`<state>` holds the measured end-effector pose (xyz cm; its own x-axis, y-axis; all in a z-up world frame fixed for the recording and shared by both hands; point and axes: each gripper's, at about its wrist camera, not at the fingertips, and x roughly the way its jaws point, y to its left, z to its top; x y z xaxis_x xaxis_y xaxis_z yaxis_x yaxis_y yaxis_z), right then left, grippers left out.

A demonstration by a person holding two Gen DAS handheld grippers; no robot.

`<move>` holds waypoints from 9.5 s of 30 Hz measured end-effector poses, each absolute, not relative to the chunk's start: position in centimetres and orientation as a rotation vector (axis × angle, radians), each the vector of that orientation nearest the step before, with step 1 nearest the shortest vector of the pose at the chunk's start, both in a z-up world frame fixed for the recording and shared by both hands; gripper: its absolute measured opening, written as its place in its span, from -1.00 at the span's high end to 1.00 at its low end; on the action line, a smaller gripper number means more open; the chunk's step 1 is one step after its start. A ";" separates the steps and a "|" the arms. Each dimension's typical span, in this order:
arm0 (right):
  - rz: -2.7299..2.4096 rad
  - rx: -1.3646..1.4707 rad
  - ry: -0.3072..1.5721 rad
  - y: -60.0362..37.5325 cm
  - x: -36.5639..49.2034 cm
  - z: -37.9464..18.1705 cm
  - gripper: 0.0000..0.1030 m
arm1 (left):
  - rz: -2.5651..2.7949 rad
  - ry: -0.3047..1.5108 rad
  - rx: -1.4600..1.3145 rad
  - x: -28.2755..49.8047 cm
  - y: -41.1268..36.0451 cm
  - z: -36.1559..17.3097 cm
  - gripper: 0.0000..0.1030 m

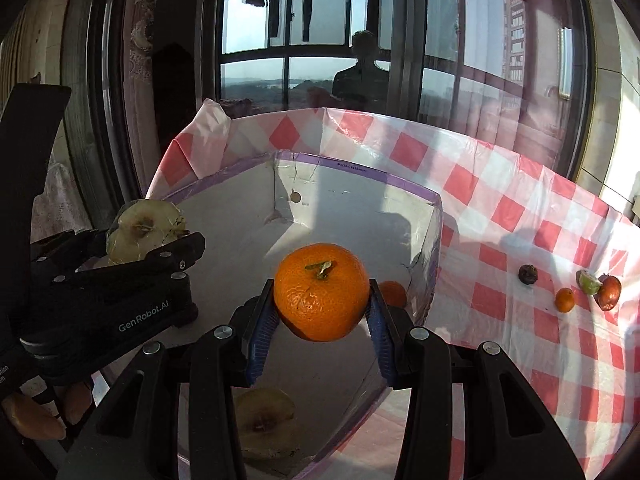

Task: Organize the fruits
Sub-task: 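Lift the orange and pear half and carry both over the purple-rimmed box, then open both grippers to drop the orange and pear half into the box, then move both open grippers back over the fruits on the tablecloth, then grasp the large red apple with the right gripper, then grasp an orange with the left gripper while the right holds the apple, then carry the apple and orange over the purple-rimmed box, then open both grippers to drop the apple and orange into the box, then move both open grippers back over the remaining fruits on the tablecloth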

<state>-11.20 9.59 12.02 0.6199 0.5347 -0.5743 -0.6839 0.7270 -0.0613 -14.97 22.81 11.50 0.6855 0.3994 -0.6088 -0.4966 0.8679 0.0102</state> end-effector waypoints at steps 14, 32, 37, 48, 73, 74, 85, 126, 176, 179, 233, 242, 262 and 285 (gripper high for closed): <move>0.671 -0.593 0.781 14.1 -9.6 8.5 0.11 | 0.415 0.858 -0.178 -13.3 23.8 8.9 -0.25; 0.675 -0.584 0.770 13.7 -9.4 8.7 -0.24 | 0.420 0.889 -0.160 -13.1 23.6 9.1 -0.73; 0.677 -0.568 0.751 13.5 -9.6 8.8 -0.26 | 0.434 0.891 -0.160 -13.0 23.8 9.2 -0.78; 0.703 -0.444 0.586 11.3 -10.9 9.7 -0.55 | 0.509 0.872 -0.156 -13.4 23.5 10.3 -0.93; 0.015 0.217 0.614 -24.1 0.9 4.0 -0.70 | -0.061 0.547 -0.237 1.8 -1.9 7.3 -0.96; 0.005 0.226 0.625 -24.8 1.5 3.7 -0.70 | -0.060 0.569 -0.265 3.2 -1.9 6.3 -0.96; -0.015 0.086 0.788 -26.9 15.9 1.9 -0.70 | -0.120 0.699 -0.544 8.5 0.3 1.4 -0.95; 0.068 0.511 0.664 -29.4 12.2 1.9 -0.23 | -0.124 0.792 -0.389 10.5 -2.6 1.6 -0.95; 0.099 0.499 0.681 -29.2 12.0 1.8 -0.24 | -0.051 0.825 -0.275 6.0 0.0 1.0 0.22; 0.099 0.497 0.685 -29.2 12.1 1.8 -0.24 | -0.054 0.820 -0.278 5.9 0.0 1.0 0.22; 0.722 0.135 0.512 -0.5 -10.0 11.7 -0.24 | 0.338 0.430 -0.269 -17.4 19.9 12.4 0.21; 0.787 -0.250 0.616 10.0 -10.0 11.8 -0.24 | 0.462 0.627 -0.219 -16.1 24.1 10.1 0.21; 0.731 -0.448 0.809 13.8 -6.0 9.4 -0.37 | 0.405 0.813 -0.205 -13.7 24.8 8.6 0.09; 0.741 -0.188 0.563 7.4 -7.8 11.7 -0.64 | 0.493 0.810 -0.167 -13.4 22.9 10.1 -0.96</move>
<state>-7.76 7.43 11.67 0.5985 0.5854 -0.5468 -0.6834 0.7293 0.0327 -13.40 22.87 10.10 0.5839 0.3579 -0.7286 -0.4833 0.8744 0.0422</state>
